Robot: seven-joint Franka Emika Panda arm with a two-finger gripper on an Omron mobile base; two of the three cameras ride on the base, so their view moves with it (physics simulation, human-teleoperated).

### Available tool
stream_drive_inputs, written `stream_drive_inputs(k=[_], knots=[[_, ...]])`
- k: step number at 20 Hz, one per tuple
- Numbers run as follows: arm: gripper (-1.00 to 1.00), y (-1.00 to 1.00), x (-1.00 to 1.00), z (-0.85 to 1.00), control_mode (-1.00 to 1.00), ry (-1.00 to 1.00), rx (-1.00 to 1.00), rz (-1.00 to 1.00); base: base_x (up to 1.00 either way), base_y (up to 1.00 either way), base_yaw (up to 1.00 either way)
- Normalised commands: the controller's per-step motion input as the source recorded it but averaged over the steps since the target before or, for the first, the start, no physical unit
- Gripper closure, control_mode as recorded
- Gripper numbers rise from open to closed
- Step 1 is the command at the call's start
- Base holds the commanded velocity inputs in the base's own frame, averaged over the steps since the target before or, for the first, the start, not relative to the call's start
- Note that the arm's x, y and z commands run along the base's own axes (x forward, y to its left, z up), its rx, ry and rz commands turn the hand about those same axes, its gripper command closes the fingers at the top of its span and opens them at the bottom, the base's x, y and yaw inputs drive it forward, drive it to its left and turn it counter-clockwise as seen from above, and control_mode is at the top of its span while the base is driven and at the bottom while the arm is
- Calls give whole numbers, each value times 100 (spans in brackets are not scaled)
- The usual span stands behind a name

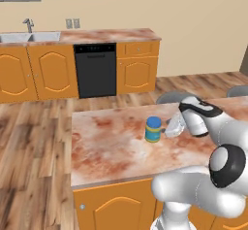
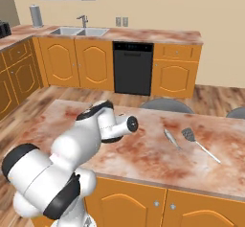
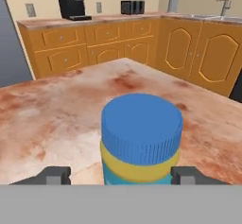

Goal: Move the mayonnaise and ketchup from the cabinet to the dining counter.

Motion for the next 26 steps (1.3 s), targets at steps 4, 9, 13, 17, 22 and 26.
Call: stream_drive_inputs(k=[4, 9, 13, 17, 22, 26], knots=[[-100, 0, -42, 65, -100, -2, -2, 0, 0, 0, 0], [-100, 0, -22, 96, -100, 8, -7, -2, 0, 0, 0], [-100, 3, -23, 100, -100, 28, -3, -14, 0, 0, 0], [-100, 36, -27, 96, -100, 35, -5, -24, 0, 0, 0], [-100, 42, -43, 64, -100, 30, -7, -28, 0, 0, 0], [-100, 42, -67, 24, -100, 18, -5, -32, 0, 0, 0]])
